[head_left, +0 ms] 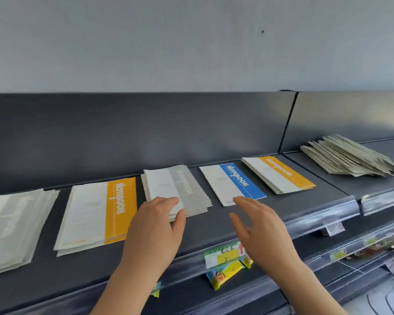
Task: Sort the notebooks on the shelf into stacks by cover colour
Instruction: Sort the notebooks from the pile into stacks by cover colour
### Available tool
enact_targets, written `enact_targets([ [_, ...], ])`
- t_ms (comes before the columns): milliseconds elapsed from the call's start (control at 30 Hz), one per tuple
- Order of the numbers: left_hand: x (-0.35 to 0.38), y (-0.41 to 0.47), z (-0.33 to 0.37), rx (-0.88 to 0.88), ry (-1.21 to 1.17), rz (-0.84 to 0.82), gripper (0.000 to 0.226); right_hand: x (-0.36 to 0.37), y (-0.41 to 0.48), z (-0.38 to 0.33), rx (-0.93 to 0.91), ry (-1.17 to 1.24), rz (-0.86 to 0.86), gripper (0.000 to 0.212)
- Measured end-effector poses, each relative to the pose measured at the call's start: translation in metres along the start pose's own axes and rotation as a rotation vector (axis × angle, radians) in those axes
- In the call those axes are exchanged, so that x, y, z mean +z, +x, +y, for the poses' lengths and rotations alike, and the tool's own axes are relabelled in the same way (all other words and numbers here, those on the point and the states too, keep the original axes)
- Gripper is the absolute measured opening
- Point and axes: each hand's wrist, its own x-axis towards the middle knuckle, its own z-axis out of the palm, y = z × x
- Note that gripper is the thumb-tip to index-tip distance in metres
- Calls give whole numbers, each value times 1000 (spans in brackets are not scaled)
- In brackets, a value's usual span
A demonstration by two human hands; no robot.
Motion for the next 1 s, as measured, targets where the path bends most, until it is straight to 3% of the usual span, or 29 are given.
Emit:
enact_targets([
  [500, 159, 53, 174, 140, -136, -131, 39, -82, 11, 218, 225, -41, 71, 44],
  [1000, 285, 176, 298, 215, -189, -113, 36, -127, 115, 388, 304, -63, 143, 40],
])
